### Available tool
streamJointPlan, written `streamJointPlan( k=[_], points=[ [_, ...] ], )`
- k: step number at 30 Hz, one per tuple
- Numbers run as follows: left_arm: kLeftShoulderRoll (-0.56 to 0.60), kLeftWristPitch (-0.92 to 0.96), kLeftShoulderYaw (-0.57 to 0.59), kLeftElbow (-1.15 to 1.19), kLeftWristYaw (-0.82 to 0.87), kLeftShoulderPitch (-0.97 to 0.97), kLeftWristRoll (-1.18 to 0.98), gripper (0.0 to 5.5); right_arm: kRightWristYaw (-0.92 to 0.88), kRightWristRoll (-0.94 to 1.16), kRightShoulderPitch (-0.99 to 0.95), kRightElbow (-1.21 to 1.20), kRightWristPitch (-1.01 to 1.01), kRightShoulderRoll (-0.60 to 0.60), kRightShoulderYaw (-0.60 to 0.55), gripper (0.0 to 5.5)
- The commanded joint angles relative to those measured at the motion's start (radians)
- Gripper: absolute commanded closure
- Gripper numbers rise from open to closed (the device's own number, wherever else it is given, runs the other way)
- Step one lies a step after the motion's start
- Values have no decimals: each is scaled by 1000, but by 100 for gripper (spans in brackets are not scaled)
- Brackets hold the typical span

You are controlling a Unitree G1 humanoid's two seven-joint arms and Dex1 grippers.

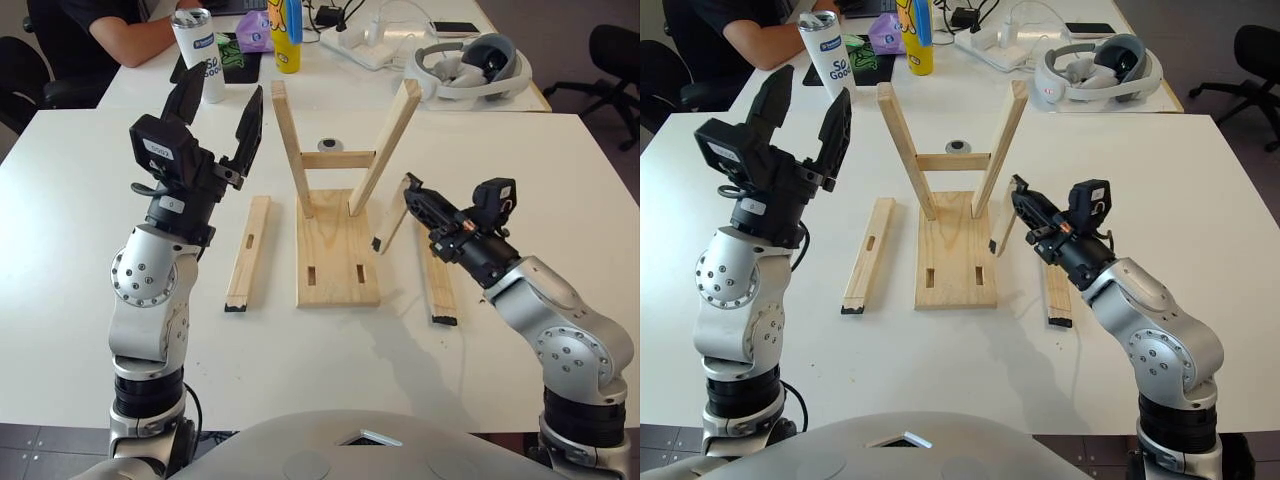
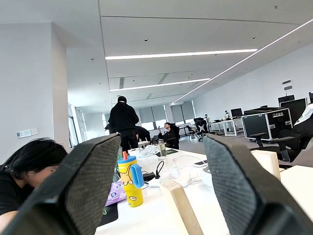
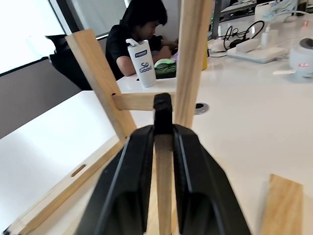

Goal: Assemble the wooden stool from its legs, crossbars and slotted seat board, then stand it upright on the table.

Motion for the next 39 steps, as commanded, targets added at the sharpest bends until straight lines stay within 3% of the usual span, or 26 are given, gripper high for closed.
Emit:
streamJointPlan(
  k=[1, 5, 11, 28, 34, 39],
  points=[
    [-19, -5, -26, -13, 20, 28, 29, 241, -101, -110, -1, 81, -68, 32, -107, 506],
    [-21, -5, -25, -8, 22, 35, 36, 241, -136, -160, 25, 129, -87, 58, -163, 506],
    [-19, 1, -23, -6, 19, 35, 40, 241, -168, -61, 29, 122, -24, 134, -206, 506],
    [-19, 8, -25, -8, 17, 49, 46, 241, -173, -23, 59, 83, 51, 146, -210, 506],
    [-12, 16, -22, -4, 6, 38, 36, 241, -158, -85, 62, 78, 12, 160, -160, 506],
    [-6, 27, -19, -1, -4, 27, 25, 241, -50, -234, 99, 109, -145, 156, -57, 506]
  ],
)
